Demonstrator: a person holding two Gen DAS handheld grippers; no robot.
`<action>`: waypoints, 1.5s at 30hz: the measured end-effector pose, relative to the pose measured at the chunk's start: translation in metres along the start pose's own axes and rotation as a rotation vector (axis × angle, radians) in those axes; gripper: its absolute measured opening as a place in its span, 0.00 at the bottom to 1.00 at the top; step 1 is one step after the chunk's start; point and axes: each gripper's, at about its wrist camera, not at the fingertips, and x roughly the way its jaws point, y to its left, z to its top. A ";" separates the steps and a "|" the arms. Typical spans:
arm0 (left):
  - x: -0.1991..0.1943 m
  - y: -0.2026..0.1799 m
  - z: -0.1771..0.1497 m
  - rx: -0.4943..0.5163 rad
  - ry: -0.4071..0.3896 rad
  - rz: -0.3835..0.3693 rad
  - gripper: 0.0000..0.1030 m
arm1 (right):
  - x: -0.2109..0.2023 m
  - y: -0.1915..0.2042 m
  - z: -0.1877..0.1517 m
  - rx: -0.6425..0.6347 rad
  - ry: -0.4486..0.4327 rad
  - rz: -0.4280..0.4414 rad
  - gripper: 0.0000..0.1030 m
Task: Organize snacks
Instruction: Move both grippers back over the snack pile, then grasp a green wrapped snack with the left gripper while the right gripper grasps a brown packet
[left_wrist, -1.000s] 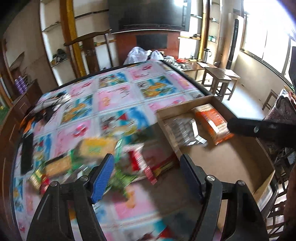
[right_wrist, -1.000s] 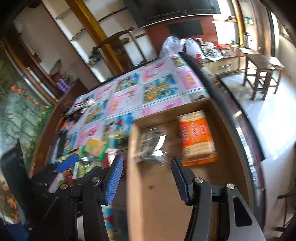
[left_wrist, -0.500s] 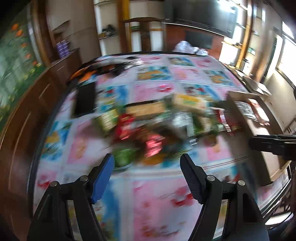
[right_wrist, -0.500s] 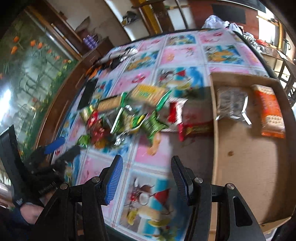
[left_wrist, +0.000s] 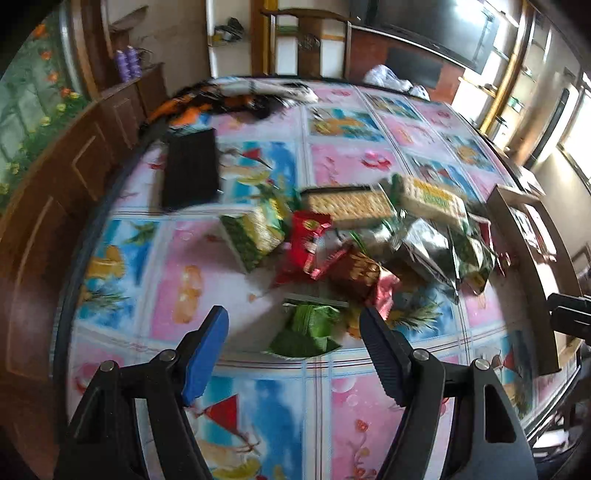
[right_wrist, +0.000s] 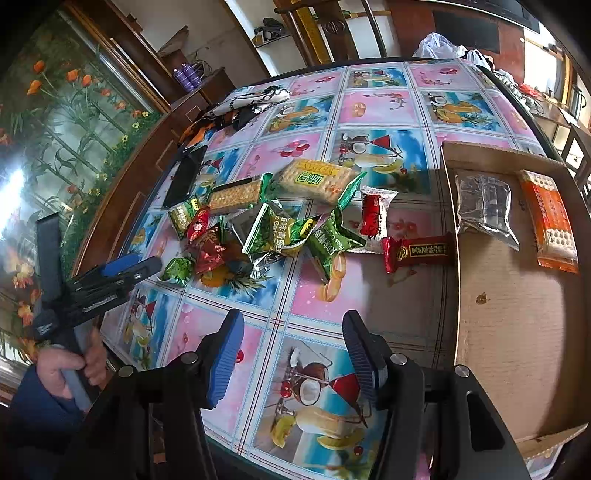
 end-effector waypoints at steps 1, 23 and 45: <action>0.007 -0.001 -0.001 0.005 0.011 0.009 0.69 | -0.001 0.000 -0.001 0.000 -0.001 -0.002 0.58; 0.020 0.036 -0.043 0.039 0.021 0.001 0.47 | 0.086 0.092 0.049 -0.228 0.070 0.047 0.59; 0.011 0.050 -0.050 0.068 0.000 -0.018 0.47 | 0.137 0.122 0.034 -0.250 0.122 -0.024 0.32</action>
